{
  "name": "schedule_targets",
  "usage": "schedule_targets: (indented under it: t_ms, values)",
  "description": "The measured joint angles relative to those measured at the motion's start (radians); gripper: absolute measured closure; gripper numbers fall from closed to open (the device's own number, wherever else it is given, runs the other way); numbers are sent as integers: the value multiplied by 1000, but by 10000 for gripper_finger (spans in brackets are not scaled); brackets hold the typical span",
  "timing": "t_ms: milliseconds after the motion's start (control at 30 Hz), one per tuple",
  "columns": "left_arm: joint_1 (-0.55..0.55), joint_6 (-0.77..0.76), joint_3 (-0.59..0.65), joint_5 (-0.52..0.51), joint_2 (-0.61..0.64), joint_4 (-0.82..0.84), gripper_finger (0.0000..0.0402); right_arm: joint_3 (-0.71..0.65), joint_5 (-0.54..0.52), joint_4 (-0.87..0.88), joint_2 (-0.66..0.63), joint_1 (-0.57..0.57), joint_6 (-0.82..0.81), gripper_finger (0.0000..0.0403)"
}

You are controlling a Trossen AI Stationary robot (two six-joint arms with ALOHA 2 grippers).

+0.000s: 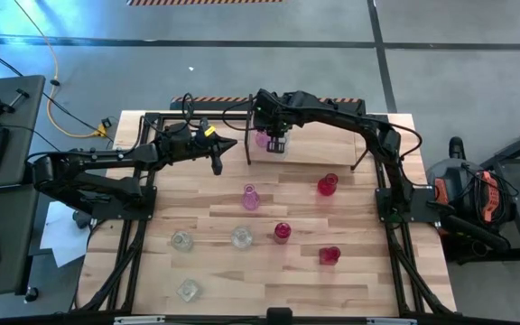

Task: Sort vases onto shelf
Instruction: Align the violet vase with the other violet vase on the shelf

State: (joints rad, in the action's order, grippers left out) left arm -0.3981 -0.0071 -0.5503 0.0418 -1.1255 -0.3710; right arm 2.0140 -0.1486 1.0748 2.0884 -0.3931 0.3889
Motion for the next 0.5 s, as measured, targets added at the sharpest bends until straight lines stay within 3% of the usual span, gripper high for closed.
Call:
schedule_targets:
  t_ms: [500]
  values:
    - [0,0,0,1,0,0,402,0,30,-14,0,0,-15,403]
